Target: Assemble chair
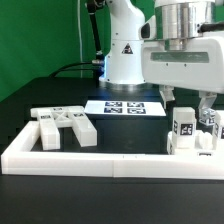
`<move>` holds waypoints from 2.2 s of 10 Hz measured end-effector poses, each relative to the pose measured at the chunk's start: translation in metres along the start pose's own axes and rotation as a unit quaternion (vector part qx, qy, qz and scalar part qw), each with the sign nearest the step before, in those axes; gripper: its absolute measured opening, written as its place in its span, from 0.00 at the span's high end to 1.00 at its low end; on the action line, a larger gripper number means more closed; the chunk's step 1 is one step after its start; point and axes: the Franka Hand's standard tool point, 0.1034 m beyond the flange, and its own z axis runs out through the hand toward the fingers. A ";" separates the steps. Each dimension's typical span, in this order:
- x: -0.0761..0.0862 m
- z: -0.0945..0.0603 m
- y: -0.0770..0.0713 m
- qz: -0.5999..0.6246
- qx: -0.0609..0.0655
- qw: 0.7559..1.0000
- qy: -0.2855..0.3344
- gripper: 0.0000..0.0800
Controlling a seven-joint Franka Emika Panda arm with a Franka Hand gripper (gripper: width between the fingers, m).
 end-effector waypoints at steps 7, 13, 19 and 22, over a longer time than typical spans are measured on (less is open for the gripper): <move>-0.001 0.002 -0.001 -0.270 -0.002 0.963 0.002 0.19; 0.006 0.002 0.004 -0.422 -0.010 0.906 0.005 0.22; 0.005 0.002 0.004 -0.340 -0.009 0.940 0.005 0.64; 0.004 0.003 0.003 -0.238 -0.008 0.971 0.005 0.64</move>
Offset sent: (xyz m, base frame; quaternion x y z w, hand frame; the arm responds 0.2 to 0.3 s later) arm -0.0035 -0.0015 0.0022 0.0078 -0.0026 -0.2165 0.9762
